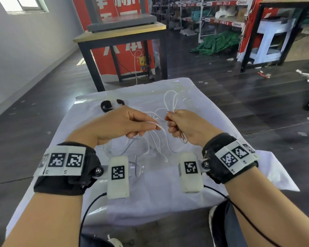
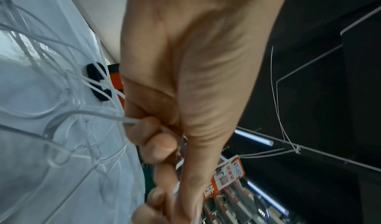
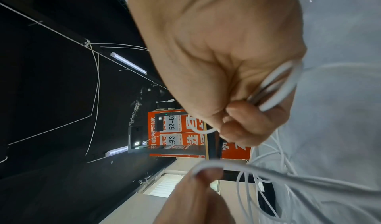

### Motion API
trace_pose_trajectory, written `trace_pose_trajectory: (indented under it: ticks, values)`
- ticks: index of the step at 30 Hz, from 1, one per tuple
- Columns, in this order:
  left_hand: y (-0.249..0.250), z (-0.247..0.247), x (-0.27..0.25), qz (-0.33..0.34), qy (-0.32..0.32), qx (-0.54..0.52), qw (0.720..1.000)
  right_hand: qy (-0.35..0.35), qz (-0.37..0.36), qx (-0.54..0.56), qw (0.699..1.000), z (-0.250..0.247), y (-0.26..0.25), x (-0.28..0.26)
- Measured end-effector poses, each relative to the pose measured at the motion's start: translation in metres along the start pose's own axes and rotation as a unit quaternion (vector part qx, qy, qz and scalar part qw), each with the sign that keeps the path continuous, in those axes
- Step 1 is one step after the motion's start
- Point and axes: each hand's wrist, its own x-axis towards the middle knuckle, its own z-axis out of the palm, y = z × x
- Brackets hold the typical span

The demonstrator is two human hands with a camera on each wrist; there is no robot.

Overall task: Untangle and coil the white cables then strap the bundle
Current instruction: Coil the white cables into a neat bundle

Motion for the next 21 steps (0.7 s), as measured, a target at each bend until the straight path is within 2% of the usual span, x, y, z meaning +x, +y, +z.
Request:
trace_pose_trajectory:
  ticks: [3,6,9,14,18,21]
  values:
    - [-0.003,0.013,0.01,-0.012,0.04,0.027,0.999,-0.041,-0.008,-0.045,0.998,0.006,0.0,-0.004]
    - [-0.008,0.015,0.018,0.013,0.111,0.041,0.993,-0.065,-0.002,-0.088,0.994,0.01,-0.001,-0.007]
    - [-0.01,0.012,0.02,0.031,0.157,0.03,0.987,-0.071,0.027,-0.085,0.994,0.011,-0.003,-0.01]
    - [-0.013,0.017,0.025,0.049,0.185,0.037,0.981,-0.092,0.035,-0.079,0.992,0.015,-0.006,-0.013]
    - [-0.018,0.017,0.028,0.041,0.196,0.041,0.979,-0.126,0.029,-0.13,0.983,0.015,-0.006,-0.016]
    - [-0.016,0.015,0.025,0.049,0.206,0.001,0.977,-0.168,0.024,-0.19,0.967,0.015,-0.005,-0.018]
